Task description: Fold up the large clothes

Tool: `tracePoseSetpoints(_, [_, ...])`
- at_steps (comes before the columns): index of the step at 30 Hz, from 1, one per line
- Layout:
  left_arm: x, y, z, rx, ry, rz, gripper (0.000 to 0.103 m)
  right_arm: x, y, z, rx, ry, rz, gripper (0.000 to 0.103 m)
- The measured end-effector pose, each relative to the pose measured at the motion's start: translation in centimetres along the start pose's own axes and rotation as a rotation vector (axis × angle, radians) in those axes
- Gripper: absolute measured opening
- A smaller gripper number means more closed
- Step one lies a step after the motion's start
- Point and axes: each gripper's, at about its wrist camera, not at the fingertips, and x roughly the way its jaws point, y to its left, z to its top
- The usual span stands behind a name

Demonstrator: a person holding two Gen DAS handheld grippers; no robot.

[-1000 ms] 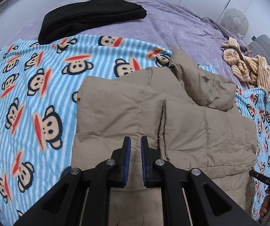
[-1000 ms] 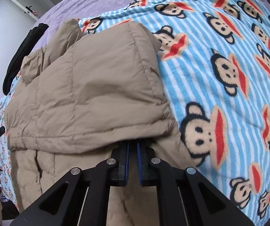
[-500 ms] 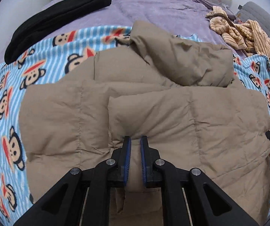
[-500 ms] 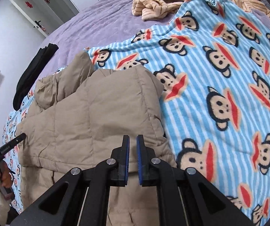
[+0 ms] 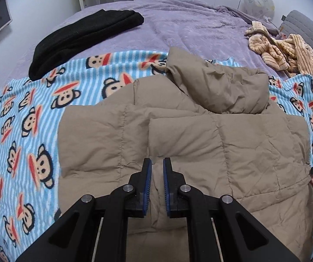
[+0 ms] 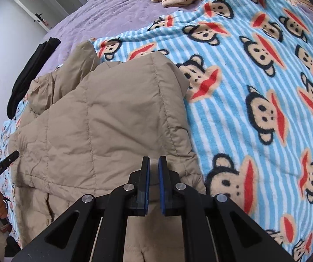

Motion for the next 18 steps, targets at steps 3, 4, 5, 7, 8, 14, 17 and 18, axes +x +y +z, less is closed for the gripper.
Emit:
tracePoseSetpoints(3, [-1.5, 0.0, -0.6, 0.0, -0.015, 0.025, 0.012, -1.1, -0.3, -1.5, 0.021, 0.015, 0.02, 0.017])
tracePoseSetpoints(4, [-1.9, 0.1, -0.9, -0.007, -0.014, 0.019, 0.012, -1.3, -0.5, -1.9, 0.029, 0.021, 0.026, 0.033])
tracePoseSetpoints(5, [-2.2, 0.1, -1.1, -0.014, -0.014, 0.014, 0.012, -1.6, -0.6, -2.4, 0.037, 0.027, 0.037, 0.06])
tracePoseSetpoints(7, [-2.6, -0.1, -1.8, -0.023, -0.003, 0.02, 0.012, -2.0, -0.8, -3.2, 0.045, 0.028, 0.061, 0.074])
tracePoseSetpoints(8, [-2.8, -0.3, -2.2, -0.027, 0.002, 0.025, 0.012, -2.2, -0.9, -3.5, 0.046, 0.035, 0.068, 0.074])
tracePoseSetpoints(14, [-3.6, -1.4, -5.0, -0.064, 0.039, 0.043, 0.021, -2.7, -1.6, -5.0, 0.043, 0.071, 0.091, 0.074])
tracePoseSetpoints(17, [-4.5, -2.1, -6.2, -0.09, 0.041, 0.098, 0.102, -3.2, -1.9, -5.5, 0.025, 0.077, 0.101, 0.078])
tracePoseSetpoints(18, [-4.9, -2.4, -6.5, -0.085, 0.033, 0.107, 0.102, -3.5, -2.0, -5.6, 0.024, 0.079, 0.113, 0.08])
